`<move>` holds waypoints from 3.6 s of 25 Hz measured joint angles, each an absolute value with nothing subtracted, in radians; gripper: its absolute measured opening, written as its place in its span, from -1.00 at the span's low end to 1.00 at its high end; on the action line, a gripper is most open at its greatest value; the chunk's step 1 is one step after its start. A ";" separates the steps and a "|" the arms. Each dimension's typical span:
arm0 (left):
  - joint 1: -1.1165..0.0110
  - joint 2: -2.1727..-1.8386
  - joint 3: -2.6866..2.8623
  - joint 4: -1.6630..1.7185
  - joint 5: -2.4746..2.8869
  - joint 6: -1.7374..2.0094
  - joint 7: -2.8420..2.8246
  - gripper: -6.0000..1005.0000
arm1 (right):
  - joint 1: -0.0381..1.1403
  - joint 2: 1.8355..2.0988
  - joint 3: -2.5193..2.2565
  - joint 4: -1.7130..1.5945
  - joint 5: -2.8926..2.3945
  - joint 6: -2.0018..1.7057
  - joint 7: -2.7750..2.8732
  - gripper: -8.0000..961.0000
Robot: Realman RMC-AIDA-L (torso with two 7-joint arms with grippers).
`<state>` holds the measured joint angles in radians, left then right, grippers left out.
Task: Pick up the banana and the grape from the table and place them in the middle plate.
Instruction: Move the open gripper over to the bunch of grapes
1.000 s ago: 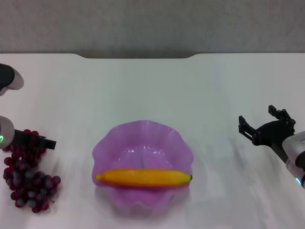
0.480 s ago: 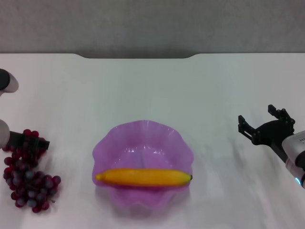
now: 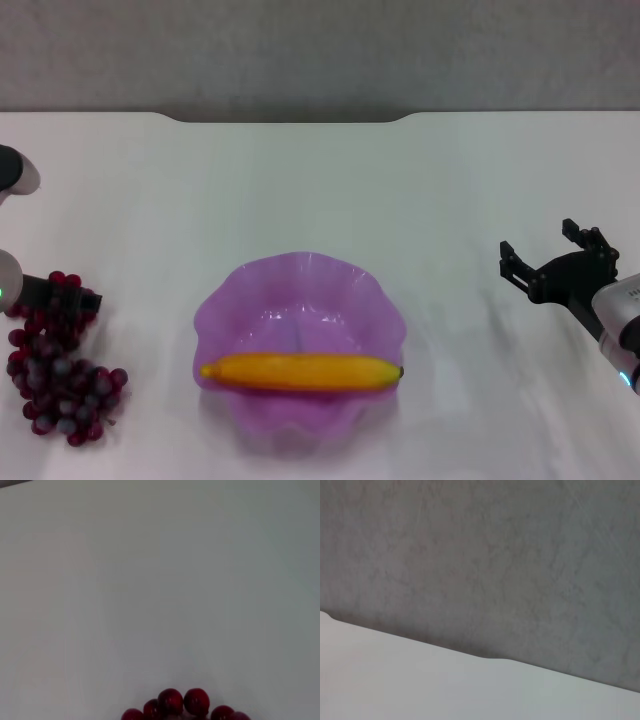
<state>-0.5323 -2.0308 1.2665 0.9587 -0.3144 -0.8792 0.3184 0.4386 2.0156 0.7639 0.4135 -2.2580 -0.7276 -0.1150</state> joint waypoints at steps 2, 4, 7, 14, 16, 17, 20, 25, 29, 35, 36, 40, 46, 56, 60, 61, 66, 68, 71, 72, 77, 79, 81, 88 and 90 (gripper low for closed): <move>-0.532 -2.030 1.265 0.958 -0.314 -0.883 0.317 0.56 | 0.439 2.016 0.764 0.413 -2.258 -0.728 -0.115 0.88; -0.532 -2.030 1.264 0.956 -0.314 -0.885 0.316 0.54 | 0.439 2.016 0.764 0.413 -2.258 -0.728 -0.115 0.88; -0.533 -2.029 1.263 0.943 -0.314 -0.888 0.315 0.50 | 0.439 2.016 0.764 0.412 -2.258 -0.728 -0.115 0.88; -0.534 -2.029 1.261 0.930 -0.304 -0.889 0.313 0.22 | 0.439 2.016 0.764 0.412 -2.258 -0.728 -0.115 0.88; -0.534 -2.030 1.261 0.931 -0.303 -0.887 0.313 0.10 | 0.439 2.016 0.764 0.412 -2.258 -0.728 -0.115 0.88; -0.534 -2.030 1.261 0.933 -0.303 -0.886 0.313 0.09 | 0.439 2.016 0.764 0.411 -2.258 -0.728 -0.115 0.88; -0.533 -2.031 1.261 0.939 -0.306 -0.882 0.313 -0.02 | 0.439 2.016 0.764 0.411 -2.258 -0.728 -0.115 0.88; -0.530 -2.031 1.261 0.940 -0.304 -0.878 0.313 -0.23 | 0.439 2.016 0.764 0.412 -2.258 -0.728 -0.115 0.88; -0.529 -2.032 1.261 0.937 -0.302 -0.876 0.316 -0.31 | 0.439 2.016 0.764 0.413 -2.259 -0.729 -0.115 0.88; -0.526 -2.033 1.261 0.934 -0.293 -0.869 0.319 -0.36 | 0.437 2.016 0.764 0.416 -2.261 -0.731 -0.115 0.88; -0.525 -2.033 1.261 0.934 -0.293 -0.868 0.321 -0.37 | 0.437 2.016 0.764 0.416 -2.261 -0.732 -0.115 0.88; -0.523 -2.034 1.261 0.934 -0.293 -0.863 0.324 -0.41 | 0.436 2.016 0.764 0.416 -2.260 -0.732 -0.115 0.88; -0.511 -2.035 1.262 0.941 -0.298 -0.842 0.317 -0.51 | 0.436 2.016 0.764 0.413 -2.259 -0.732 -0.115 0.88; -0.506 -2.036 1.263 0.940 -0.301 -0.827 0.316 -0.63 | 0.436 2.016 0.764 0.413 -2.258 -0.732 -0.115 0.89; -0.502 -2.037 1.264 0.945 -0.304 -0.827 0.316 -0.64 | 0.437 2.016 0.764 0.411 -2.258 -0.732 -0.115 0.89; -0.500 -2.038 1.265 0.948 -0.307 -0.827 0.316 -0.64 | 0.437 2.016 0.764 0.411 -2.258 -0.732 -0.115 0.89; -0.490 -2.035 1.264 0.971 -0.328 -0.837 0.324 -0.66 | 0.435 2.016 0.764 0.410 -2.258 -0.732 -0.115 0.89; -0.473 -2.034 1.264 1.014 -0.330 -0.847 0.324 -0.67 | 0.434 2.016 0.764 0.410 -2.258 -0.732 -0.115 0.89; -0.428 -2.034 1.263 1.109 -0.347 -0.861 0.325 -0.67 | 0.434 2.016 0.764 0.410 -2.258 -0.732 -0.115 0.89; -0.418 -2.034 1.263 1.125 -0.357 -0.862 0.327 -0.67 | 0.434 2.016 0.764 0.410 -2.258 -0.732 -0.115 0.89; -0.395 -2.031 1.261 1.166 -0.395 -0.873 0.345 -0.69 | 0.433 2.016 0.764 0.409 -2.258 -0.732 -0.115 0.89; -0.385 -2.033 1.256 1.193 -0.406 -0.879 0.354 -0.71 | 0.433 2.016 0.764 0.409 -2.258 -0.732 -0.115 0.89; -0.365 -2.034 1.254 1.225 -0.440 -0.886 0.374 -0.75 | 0.433 2.016 0.764 0.408 -2.258 -0.732 -0.115 0.89; -0.328 -2.030 1.188 1.297 -0.571 -0.931 0.481 -0.84 | 0.430 2.015 0.764 0.408 -2.258 -0.732 -0.115 0.89; -0.326 -2.032 1.177 1.310 -0.575 -0.943 0.489 -0.86 | 0.430 2.014 0.764 0.408 -2.258 -0.732 -0.115 0.89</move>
<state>-0.3257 -2.0322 1.1766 1.3103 -0.5751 -0.9430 0.4887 0.4304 2.0144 0.7639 0.4080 -2.2580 -0.7320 -0.1150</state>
